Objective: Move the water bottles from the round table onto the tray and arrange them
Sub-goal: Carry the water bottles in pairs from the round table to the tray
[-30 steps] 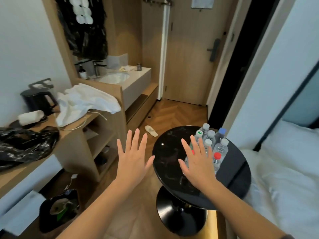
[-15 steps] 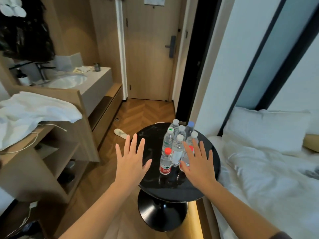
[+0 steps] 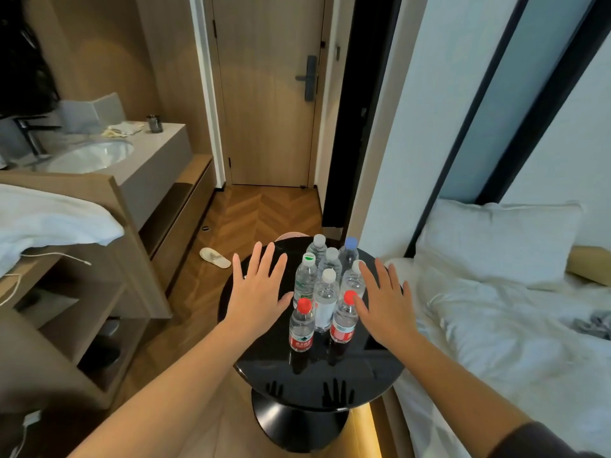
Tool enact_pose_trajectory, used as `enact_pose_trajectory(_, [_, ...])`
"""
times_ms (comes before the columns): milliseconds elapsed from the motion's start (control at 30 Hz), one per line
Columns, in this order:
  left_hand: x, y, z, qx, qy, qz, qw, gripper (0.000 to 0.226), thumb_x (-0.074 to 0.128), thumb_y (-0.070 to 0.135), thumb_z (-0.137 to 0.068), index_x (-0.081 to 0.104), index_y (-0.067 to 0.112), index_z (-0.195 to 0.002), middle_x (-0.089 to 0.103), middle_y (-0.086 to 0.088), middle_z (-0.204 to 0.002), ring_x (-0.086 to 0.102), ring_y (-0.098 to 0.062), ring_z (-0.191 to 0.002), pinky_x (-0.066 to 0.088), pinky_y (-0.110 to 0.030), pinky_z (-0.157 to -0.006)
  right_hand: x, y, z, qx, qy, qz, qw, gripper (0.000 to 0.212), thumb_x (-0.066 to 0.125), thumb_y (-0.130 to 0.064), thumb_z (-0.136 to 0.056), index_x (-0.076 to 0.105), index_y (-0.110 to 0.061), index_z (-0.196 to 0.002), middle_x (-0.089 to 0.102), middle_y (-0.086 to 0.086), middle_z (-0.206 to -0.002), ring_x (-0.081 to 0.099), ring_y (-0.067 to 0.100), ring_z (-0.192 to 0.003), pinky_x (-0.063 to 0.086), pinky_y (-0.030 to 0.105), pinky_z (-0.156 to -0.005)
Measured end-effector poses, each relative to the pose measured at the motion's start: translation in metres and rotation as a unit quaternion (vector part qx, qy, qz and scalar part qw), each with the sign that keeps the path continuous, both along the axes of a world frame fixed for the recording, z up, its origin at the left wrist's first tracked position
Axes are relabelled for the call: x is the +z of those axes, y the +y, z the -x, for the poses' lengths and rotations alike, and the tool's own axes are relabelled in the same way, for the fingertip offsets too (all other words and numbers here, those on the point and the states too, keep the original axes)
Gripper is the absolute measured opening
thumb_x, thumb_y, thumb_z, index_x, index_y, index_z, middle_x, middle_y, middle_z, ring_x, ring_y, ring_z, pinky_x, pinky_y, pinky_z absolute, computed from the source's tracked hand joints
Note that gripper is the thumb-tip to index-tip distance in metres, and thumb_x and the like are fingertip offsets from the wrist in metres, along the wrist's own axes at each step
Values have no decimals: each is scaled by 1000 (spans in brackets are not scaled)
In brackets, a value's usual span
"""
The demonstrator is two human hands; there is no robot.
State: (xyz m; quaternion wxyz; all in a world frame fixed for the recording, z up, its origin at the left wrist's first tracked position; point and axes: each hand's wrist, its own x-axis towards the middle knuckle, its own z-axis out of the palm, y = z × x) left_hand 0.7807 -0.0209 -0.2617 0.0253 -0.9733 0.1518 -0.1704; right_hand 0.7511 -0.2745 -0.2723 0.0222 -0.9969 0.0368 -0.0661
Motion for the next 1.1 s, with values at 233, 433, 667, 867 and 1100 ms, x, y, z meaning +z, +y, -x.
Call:
enact_pose_trajectory(233, [-6, -36, -71, -9, 13, -12, 1000, 69, 41, 59, -91, 35, 20, -147, 27, -11, -156, 16, -32, -146, 18, -60, -110, -3, -21, -81, 43, 27, -5, 999, 67, 38, -46, -101, 6, -28, -156, 6, 6, -165, 7, 30, -151, 24, 49, -118])
enact_pose_trajectory(433, [-13, -65, -136, 5, 58, -21, 998, 67, 40, 55, -93, 27, 21, -149, 23, -8, -157, 10, -29, -147, 12, -59, -112, -9, -30, -152, 117, 69, 9, 991, 56, 39, -43, -101, 24, -26, -153, 47, 6, -144, 50, 27, -125, 45, 44, -100])
enact_pose_trajectory(667, [-22, -84, -186, -37, 162, -18, 986, 57, 40, 44, -98, 26, 21, -149, 40, -1, -146, 31, -21, -138, 18, -53, -113, -16, -28, -190, 224, 138, 13, 965, 42, 44, -39, -99, 42, -23, -138, 64, 3, -104, 63, 24, -85, 54, 40, -73])
enact_pose_trajectory(867, [-27, -96, -207, -68, 185, -31, 980, 54, 44, 40, -97, 31, 21, -146, 52, -3, -133, 47, -23, -122, 38, -40, -96, -18, -29, -200, 262, 156, 8, 952, 36, 47, -39, -98, 47, -21, -128, 62, 1, -95, 62, 22, -81, 56, 43, -70])
enact_pose_trajectory(1100, [-31, -107, -216, -83, 196, -47, 976, 37, 49, 35, -95, 43, 18, -126, 56, -3, -113, 58, -25, -104, 38, -39, -82, -23, -23, -206, 276, 155, 6, 948, 46, 48, -43, -97, 40, -19, -135, 53, -1, -83, 53, 18, -71, 43, 31, -55])
